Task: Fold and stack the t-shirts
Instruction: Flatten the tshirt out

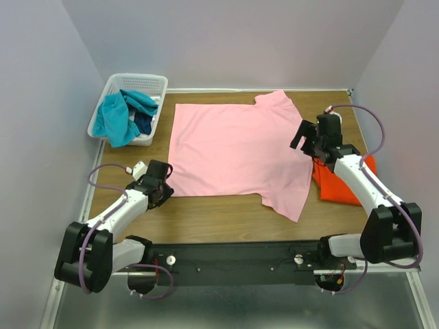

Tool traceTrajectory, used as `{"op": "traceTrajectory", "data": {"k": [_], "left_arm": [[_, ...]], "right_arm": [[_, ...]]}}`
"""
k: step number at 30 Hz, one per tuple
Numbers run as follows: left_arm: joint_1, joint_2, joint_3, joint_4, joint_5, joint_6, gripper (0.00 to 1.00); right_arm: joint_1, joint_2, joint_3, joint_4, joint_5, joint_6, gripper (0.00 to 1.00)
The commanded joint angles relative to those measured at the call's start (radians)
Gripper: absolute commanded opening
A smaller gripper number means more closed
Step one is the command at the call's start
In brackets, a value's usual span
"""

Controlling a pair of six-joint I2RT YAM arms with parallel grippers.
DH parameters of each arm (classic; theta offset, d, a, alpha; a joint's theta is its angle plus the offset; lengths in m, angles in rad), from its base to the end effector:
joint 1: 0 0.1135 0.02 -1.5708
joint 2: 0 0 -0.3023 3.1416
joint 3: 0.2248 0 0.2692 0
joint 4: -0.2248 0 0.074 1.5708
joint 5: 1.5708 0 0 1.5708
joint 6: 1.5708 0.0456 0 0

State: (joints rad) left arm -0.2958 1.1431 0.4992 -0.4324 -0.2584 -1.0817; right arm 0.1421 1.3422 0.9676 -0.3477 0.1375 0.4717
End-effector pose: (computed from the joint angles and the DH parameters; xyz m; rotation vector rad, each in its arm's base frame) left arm 0.1914 -0.0462 0.1751 -1.0724 2.3650 -0.1560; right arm 0.3049 0.0373 0.2890 0.4458 2.2463 0.1621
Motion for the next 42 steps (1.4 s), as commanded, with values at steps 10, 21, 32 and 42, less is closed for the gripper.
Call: {"op": "traceTrajectory", "data": {"k": [10, 21, 32, 42], "left_arm": [[0.029, 0.056, 0.012, 0.03, -0.064, 0.031, 0.36], [0.029, 0.034, 0.002, 0.053, -0.038, 0.082, 0.0], [0.029, -0.072, 0.002, 0.052, -0.044, 0.118, 0.0], [0.029, -0.065, 0.004, 0.052, -0.044, 0.129, 0.0]], "right_arm": [[-0.004, -0.104, -0.089, -0.008, -0.084, -0.005, 1.0], [0.016, -0.15, -0.144, -0.088, -0.021, -0.002, 1.0], [0.486, -0.156, -0.205, -0.457, 0.112, 0.217, 0.98], [0.518, -0.249, -0.36, -0.537, 0.046, 0.406, 0.95]]}}
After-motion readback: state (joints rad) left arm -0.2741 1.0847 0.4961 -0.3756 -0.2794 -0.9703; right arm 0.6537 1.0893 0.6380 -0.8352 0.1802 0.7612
